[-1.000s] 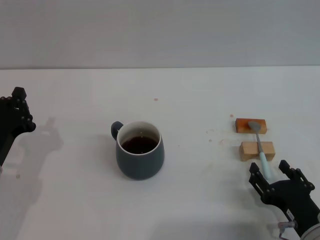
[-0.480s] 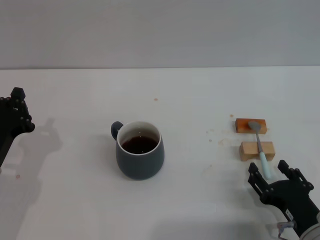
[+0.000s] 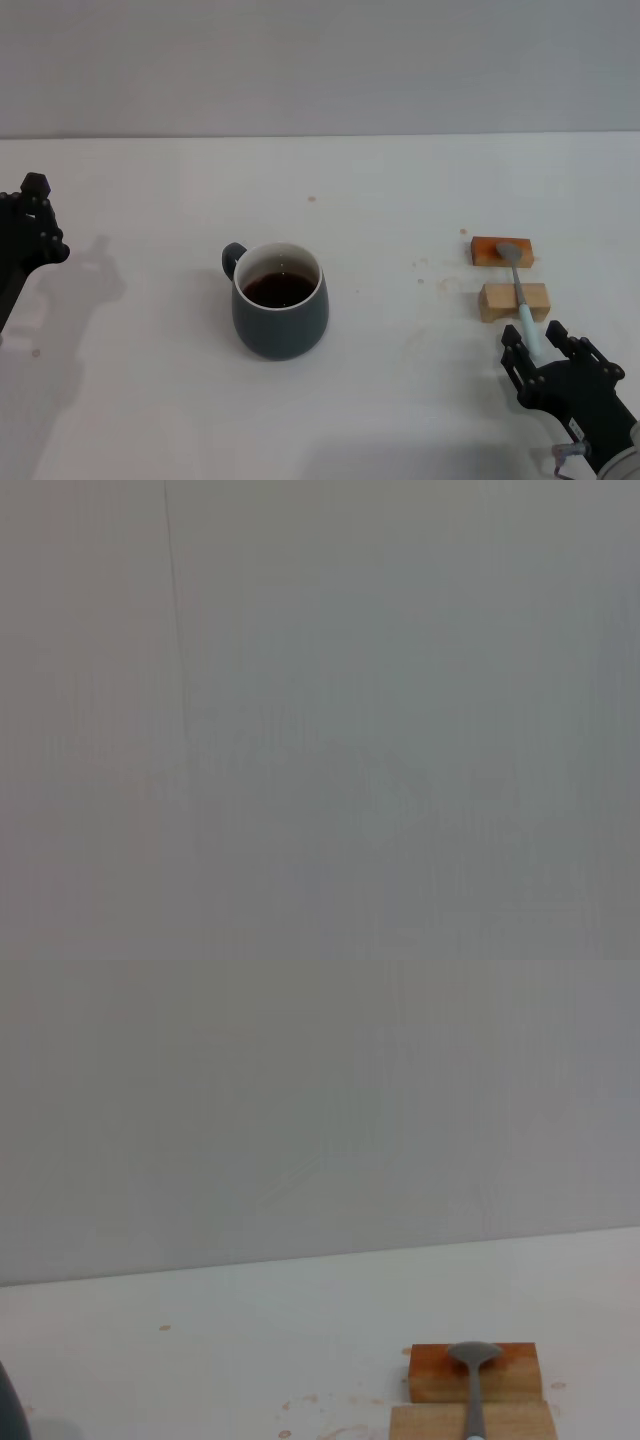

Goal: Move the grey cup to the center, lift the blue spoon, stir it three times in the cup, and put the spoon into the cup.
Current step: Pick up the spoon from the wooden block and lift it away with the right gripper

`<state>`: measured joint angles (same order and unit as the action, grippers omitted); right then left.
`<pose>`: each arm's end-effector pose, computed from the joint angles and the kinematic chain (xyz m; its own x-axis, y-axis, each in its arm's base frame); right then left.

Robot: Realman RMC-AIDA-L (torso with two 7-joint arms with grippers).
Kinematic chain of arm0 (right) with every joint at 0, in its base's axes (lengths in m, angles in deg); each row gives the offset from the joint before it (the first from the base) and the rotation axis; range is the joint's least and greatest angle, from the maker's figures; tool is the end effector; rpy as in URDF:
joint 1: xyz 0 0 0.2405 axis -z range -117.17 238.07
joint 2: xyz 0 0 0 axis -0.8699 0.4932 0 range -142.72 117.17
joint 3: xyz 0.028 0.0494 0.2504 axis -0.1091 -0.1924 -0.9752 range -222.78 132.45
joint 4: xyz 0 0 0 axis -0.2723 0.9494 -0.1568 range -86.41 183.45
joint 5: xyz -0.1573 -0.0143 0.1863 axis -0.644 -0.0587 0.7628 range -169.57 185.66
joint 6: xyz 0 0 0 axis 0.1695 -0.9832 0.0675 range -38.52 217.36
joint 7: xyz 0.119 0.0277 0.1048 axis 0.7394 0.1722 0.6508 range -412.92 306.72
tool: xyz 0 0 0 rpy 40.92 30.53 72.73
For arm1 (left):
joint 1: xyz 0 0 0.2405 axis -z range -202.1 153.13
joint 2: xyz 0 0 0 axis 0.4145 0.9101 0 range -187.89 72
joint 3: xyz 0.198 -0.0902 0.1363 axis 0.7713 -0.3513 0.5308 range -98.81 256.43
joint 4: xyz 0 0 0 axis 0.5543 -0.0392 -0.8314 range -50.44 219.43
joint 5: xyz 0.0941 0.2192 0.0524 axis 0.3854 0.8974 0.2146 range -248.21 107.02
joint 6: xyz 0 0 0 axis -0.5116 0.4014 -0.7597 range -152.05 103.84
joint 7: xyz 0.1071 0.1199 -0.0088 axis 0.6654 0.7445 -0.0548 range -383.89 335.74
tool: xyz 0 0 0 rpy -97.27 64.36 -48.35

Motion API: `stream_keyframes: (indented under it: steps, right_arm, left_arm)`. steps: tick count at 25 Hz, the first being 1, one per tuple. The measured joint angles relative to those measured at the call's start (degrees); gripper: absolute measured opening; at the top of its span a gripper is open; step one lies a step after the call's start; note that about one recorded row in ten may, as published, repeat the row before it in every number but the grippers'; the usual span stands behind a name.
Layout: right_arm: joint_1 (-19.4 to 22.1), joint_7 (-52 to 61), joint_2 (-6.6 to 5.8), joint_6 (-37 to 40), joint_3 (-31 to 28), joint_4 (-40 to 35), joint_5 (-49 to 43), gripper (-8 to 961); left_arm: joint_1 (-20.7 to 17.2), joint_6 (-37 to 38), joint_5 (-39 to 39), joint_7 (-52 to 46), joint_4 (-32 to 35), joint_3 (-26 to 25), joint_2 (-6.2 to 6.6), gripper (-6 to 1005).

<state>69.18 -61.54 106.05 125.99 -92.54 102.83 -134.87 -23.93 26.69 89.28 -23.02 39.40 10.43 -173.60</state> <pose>0.3100 0.2511 -0.1275 0.6294 -0.3019 -0.7160 -0.7761 -0.1990 -0.5983 -0.3387 0.3238 -0.0135 0.7749 -0.0503 0.6301 0.6210 -0.1254 -0.7737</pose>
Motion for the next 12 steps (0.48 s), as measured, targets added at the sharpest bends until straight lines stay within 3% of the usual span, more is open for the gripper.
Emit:
stream_keyframes:
  steps: [6,12]
  right_arm:
    - [-0.35,0.0,0.0,-0.01,0.01,-0.32,0.0,531]
    - [-1.14,0.0,0.04,-0.01,0.99,-0.77,0.82,529]
  left_arm:
    - [-0.1,0.0,0.0,0.0,-0.27,0.0,0.0,-3]
    - [-0.12,0.0,0.08,0.0,-0.28,0.0,0.0,-2]
